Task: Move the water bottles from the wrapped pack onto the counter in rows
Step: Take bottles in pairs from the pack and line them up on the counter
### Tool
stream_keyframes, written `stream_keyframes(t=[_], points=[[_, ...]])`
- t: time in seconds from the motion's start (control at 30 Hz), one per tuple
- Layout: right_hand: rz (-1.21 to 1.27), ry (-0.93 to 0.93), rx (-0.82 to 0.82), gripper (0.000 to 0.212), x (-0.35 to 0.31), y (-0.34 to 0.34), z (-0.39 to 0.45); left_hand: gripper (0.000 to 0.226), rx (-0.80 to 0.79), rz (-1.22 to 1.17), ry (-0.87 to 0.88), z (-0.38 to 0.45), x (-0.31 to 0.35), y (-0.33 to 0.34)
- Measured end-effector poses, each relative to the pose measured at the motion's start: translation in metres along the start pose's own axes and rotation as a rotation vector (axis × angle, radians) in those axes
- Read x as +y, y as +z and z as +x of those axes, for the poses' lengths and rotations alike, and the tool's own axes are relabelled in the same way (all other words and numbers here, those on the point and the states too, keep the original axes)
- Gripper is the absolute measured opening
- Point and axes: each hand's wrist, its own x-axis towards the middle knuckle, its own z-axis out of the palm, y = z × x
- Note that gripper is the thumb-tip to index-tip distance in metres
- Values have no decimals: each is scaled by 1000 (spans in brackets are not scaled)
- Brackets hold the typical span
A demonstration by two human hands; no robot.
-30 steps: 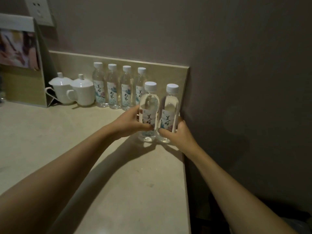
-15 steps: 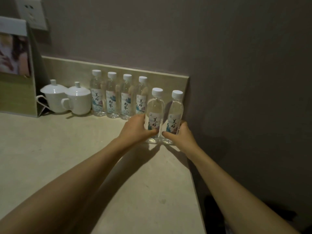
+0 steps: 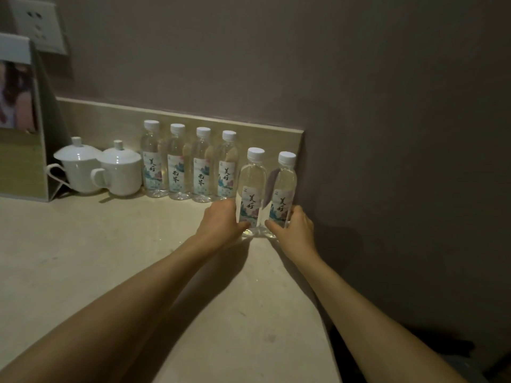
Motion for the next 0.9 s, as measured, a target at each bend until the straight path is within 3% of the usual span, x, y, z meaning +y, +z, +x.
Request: stream_keyframes(t=[0.23, 0.4, 0.63, 0.9], points=[[34, 5, 11, 57, -1, 1, -1, 52, 68, -60, -60, -2, 5, 1], [81, -9, 29, 51, 3, 3, -1, 46, 7, -21, -34, 3, 7, 3], [64, -10, 20, 49, 1, 7, 17, 32, 45, -52, 14, 15, 4, 7], [32, -15, 18, 48, 1, 14, 38, 38, 34, -36, 28, 35, 2, 11]])
